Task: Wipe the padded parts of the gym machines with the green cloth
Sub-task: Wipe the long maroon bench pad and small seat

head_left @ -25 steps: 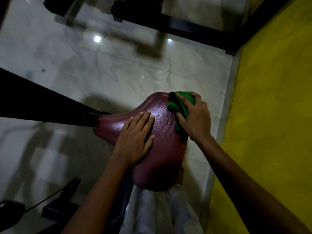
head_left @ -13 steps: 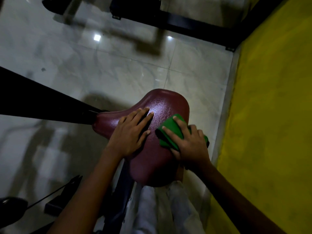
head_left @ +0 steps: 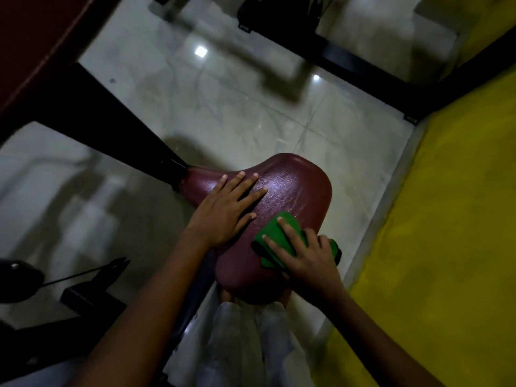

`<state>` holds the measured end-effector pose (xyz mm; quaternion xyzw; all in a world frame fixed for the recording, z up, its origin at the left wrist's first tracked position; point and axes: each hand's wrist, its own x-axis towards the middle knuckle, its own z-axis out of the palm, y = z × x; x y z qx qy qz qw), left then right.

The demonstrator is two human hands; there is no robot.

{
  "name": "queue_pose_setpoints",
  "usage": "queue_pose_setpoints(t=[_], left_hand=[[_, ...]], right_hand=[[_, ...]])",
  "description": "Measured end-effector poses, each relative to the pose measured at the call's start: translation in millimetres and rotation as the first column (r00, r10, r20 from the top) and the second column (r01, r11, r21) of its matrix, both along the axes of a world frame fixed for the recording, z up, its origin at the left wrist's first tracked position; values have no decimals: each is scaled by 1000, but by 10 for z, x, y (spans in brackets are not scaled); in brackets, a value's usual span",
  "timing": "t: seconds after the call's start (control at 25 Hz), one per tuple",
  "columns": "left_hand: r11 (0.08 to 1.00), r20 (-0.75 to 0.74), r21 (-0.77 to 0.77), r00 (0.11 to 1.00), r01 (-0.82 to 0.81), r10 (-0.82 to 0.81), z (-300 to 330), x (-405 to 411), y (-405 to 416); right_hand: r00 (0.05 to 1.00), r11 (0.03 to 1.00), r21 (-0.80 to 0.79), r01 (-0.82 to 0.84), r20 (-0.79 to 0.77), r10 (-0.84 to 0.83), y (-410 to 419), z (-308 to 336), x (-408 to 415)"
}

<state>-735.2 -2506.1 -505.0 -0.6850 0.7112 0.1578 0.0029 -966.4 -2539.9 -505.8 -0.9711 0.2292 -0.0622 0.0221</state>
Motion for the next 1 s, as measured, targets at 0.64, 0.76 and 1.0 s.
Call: queue_pose_setpoints(t=[0.64, 0.76, 1.0], left_hand=[[984, -70, 43, 982, -172, 175, 74, -70, 174], [980, -37, 74, 982, -183, 186, 122, -83, 143], [975, -52, 25, 974, -219, 220, 80, -163, 157]], right_hand=[[995, 996, 24, 85, -51, -84, -512, 60, 242], [977, 978, 6, -207, -45, 208, -471, 44, 137], [909, 912, 37, -409, -74, 411, -1013, 84, 259]])
